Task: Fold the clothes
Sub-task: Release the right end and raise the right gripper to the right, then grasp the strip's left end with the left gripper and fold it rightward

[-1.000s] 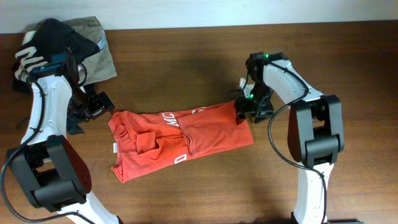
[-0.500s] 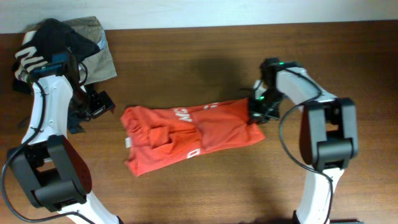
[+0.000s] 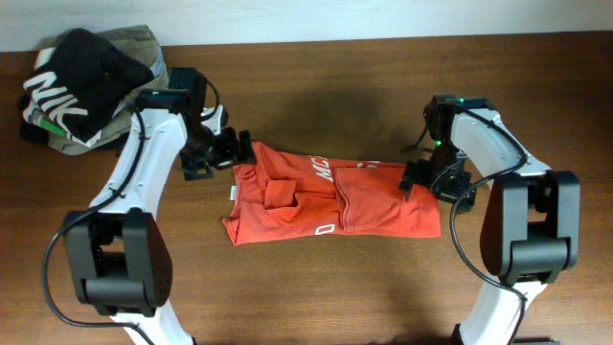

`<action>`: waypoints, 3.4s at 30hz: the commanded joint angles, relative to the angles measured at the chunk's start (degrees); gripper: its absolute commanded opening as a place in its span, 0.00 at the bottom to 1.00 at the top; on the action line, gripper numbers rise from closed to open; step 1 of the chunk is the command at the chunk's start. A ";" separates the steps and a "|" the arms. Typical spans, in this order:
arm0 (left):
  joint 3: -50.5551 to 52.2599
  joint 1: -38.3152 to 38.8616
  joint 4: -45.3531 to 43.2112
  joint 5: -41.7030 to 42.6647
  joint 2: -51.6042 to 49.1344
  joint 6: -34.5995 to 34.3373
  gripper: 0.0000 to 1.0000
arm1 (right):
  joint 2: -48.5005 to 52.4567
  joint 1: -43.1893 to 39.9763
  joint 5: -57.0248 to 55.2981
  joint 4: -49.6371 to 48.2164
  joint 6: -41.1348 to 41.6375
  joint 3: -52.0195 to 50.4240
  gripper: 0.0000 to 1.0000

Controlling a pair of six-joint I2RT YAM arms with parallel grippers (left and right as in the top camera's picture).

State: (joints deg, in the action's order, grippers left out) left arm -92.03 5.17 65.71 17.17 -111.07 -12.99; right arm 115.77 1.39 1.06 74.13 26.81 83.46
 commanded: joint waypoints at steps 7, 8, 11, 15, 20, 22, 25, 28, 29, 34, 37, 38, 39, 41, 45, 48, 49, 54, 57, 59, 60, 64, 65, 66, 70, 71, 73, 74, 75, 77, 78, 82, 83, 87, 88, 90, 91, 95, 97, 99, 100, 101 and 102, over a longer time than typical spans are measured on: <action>12.70 -3.93 -11.96 6.08 1.16 7.39 0.99 | -0.98 -14.91 2.29 12.31 -11.32 23.82 0.99; 14.73 -4.24 -13.94 7.65 1.14 7.52 0.99 | -0.98 -16.52 3.06 12.33 -12.00 24.35 0.99; 19.63 -4.15 -18.18 14.27 1.14 9.66 0.99 | -0.98 -19.56 3.08 12.41 -12.94 24.33 0.99; 23.58 -4.17 -22.03 16.55 1.14 9.60 0.99 | -0.98 -20.15 3.45 12.46 -13.09 24.33 0.99; 25.62 -4.07 -24.04 15.43 1.05 7.45 0.99 | -0.98 -20.15 3.48 12.46 -13.09 24.33 0.98; 25.62 -4.07 -25.27 15.41 1.05 5.84 0.95 | -0.98 -20.15 3.48 12.48 -13.09 24.33 0.99; 25.62 -3.65 -28.76 15.41 1.05 4.85 0.73 | -0.98 -20.13 3.48 12.52 -13.09 24.33 0.99; 25.62 -1.62 -32.41 15.39 1.05 4.85 0.74 | -0.98 -20.11 3.48 12.46 -13.09 24.33 0.99; 25.62 -0.87 -33.48 15.39 1.05 4.85 0.79 | -0.98 -20.11 3.48 12.48 -13.09 24.33 0.99; 25.62 3.82 -35.67 8.41 1.05 4.63 0.79 | -0.98 -20.11 3.48 12.55 -13.07 24.33 0.99; 25.62 4.81 -35.69 4.26 1.05 1.97 0.31 | -0.98 -20.11 3.48 12.68 -13.09 24.33 0.99; 25.62 4.79 -35.71 1.57 1.05 0.15 0.13 | -0.98 -20.11 3.48 12.68 -13.09 24.33 0.99; 25.59 4.79 -35.71 -0.09 1.05 0.15 0.01 | -0.98 -20.11 3.45 12.70 -13.09 24.33 0.99; 25.09 4.39 -34.80 -3.32 1.11 0.17 0.01 | -0.98 -20.11 3.48 12.72 -13.09 24.20 0.99; 18.86 -1.40 -25.42 -13.27 1.18 0.59 0.01 | -0.96 -19.71 3.48 12.44 -13.09 22.27 0.99; 12.61 -5.42 -19.74 -14.01 1.18 4.28 0.01 | -0.96 -17.73 3.45 11.80 -13.07 22.01 0.99; 9.90 -6.08 -17.49 -14.05 1.18 5.03 0.01 | -0.96 -16.85 3.45 11.54 -13.07 21.97 0.99; -5.22 -3.41 -3.17 -13.49 1.20 6.25 0.01 | -0.85 -11.61 3.43 8.35 -13.05 21.94 0.99; -8.63 2.49 1.03 -8.74 1.66 6.25 0.01 | 0.04 -9.27 3.48 6.99 -12.85 21.94 0.98; -8.17 7.02 1.44 -7.32 1.55 6.19 0.01 | 1.11 -8.50 3.52 6.82 -12.85 21.94 0.99; -8.13 10.10 1.62 -7.32 1.46 5.42 0.01 | 2.10 -8.15 3.91 6.75 -12.83 21.94 0.99; -8.13 21.68 -0.81 -7.56 0.83 0.70 0.01 | 3.45 -8.11 6.32 5.97 -12.87 21.94 0.99; -8.13 22.95 -1.01 -7.54 0.50 0.13 0.01 | 3.45 -8.11 6.32 5.99 -12.90 21.94 0.99; -8.13 24.09 -1.18 -7.54 -0.07 0.13 0.01 | 3.45 -8.11 6.32 5.99 -12.90 21.94 0.99; -8.13 28.55 -1.95 -7.39 -6.36 -2.25 0.01 | 3.48 -8.11 6.27 5.97 -12.92 21.94 0.99; -8.13 29.18 -2.75 -7.10 -7.50 -2.38 0.01 | 3.48 -8.11 6.27 5.97 -12.92 21.94 0.99; -8.13 30.47 -5.75 -4.72 -9.84 -2.43 0.01 | 3.52 -8.11 6.29 5.88 -12.90 21.94 0.99; -8.13 31.06 -6.86 -3.76 -10.69 -2.45 0.01 | 3.54 -8.11 6.29 5.81 -12.90 21.94 0.99; -8.13 31.43 -7.65 -2.97 -11.15 -2.47 0.01 | 3.56 -8.11 6.29 5.81 -12.90 21.94 0.99; -8.13 32.06 -8.96 -2.32 -12.04 -2.86 0.01 | 3.56 -8.11 6.29 5.81 -12.90 21.94 0.99; -8.13 32.20 -9.42 -1.86 -12.04 -2.84 0.05 | 3.56 -8.11 6.32 5.79 -12.90 21.94 0.99; -8.79 32.17 -9.86 -0.98 -11.98 -2.78 0.59 | 3.56 -8.11 7.23 5.57 -12.90 21.94 0.99; -10.12 32.17 -9.77 1.53 -11.74 -1.86 0.60 | 3.56 -8.11 7.37 5.16 -12.90 21.94 0.99; -18.58 32.57 -8.24 11.21 -10.82 4.11 0.84 | 3.56 -8.57 7.39 3.96 -12.94 21.97 0.99; -20.65 32.54 -7.06 11.41 -10.71 5.86 0.84 | 3.56 -9.07 7.39 3.85 -12.94 21.97 0.99; -26.58 31.06 -2.80 7.65 -10.01 6.23 0.84 | 3.54 -11.13 7.63 3.80 -12.94 21.99 0.99; -29.44 29.68 0.24 4.70 -9.57 6.08 0.84 | 3.54 -12.22 7.82 3.91 -13.05 21.99 0.99; -36.87 17.94 15.76 -5.64 -9.03 3.63 0.95 | 3.54 -18.10 17.88 3.96 -19.19 21.99 0.99; -34.21 12.28 20.96 -5.44 -9.16 3.74 0.99 | 3.54 -19.87 19.37 3.80 -19.34 21.99 0.99; -29.53 9.62 22.23 -1.88 -9.16 8.11 0.99 | 3.54 -20.17 19.34 3.78 -19.54 21.99 0.99; -27.08 9.27 21.84 1.29 -9.16 11.17 0.99 | 3.54 -20.15 19.34 3.78 -19.52 21.97 0.99; -22.86 9.46 19.87 4.96 -9.16 13.94 0.99 | 3.54 -20.11 19.34 3.80 -19.52 21.97 0.99; -19.78 10.08 17.70 6.60 -9.16 14.40 0.99 | 3.56 -20.09 19.37 3.87 -19.52 21.97 0.99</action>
State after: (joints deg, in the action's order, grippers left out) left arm -119.70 13.39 86.52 15.25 -121.23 -5.52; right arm 118.98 -18.87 18.74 77.91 8.36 105.80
